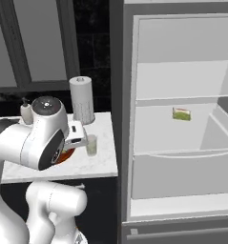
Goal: Grab a lemon wedge from the fridge and one ice cube from the ice bowl, and put them in the glass of lemonade.
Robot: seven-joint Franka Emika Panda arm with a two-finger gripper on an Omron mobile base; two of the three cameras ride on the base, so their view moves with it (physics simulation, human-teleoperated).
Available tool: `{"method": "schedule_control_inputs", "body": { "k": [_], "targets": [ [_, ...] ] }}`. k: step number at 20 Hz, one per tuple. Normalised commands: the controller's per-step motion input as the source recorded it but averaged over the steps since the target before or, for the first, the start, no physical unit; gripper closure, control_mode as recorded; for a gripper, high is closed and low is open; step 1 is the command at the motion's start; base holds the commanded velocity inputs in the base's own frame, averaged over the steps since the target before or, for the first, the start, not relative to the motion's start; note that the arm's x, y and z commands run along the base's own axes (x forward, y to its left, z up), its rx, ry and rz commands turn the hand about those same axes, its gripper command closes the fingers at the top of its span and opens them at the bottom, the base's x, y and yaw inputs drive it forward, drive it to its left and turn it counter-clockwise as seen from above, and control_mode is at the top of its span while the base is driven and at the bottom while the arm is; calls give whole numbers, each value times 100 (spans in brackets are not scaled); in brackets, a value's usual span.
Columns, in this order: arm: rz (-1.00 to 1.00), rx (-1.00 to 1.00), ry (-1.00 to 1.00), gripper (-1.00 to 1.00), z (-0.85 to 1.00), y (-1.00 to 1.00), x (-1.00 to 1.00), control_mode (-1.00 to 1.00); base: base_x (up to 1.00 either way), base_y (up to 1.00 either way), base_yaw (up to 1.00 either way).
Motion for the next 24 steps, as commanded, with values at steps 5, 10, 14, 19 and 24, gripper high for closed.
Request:
{"method": "schedule_control_inputs", "body": {
  "k": [5, 10, 14, 19, 24],
  "targets": [
    [0, 0, 0, 100, 0, 0, 0, 100, 45, 49, -26],
    [0, 0, 0, 100, 0, 0, 0, 100, 56, 65, -20],
    [-10, -12, 7, 100, 0, 43, 28, -100, 31, 40, -10],
    [-18, -23, 8, 100, 0, 88, 40, -100, 0, 0, 0],
    [-9, -14, 2, 100, -17, 47, 79, -100, 0, 0, 0]
  ]
}}
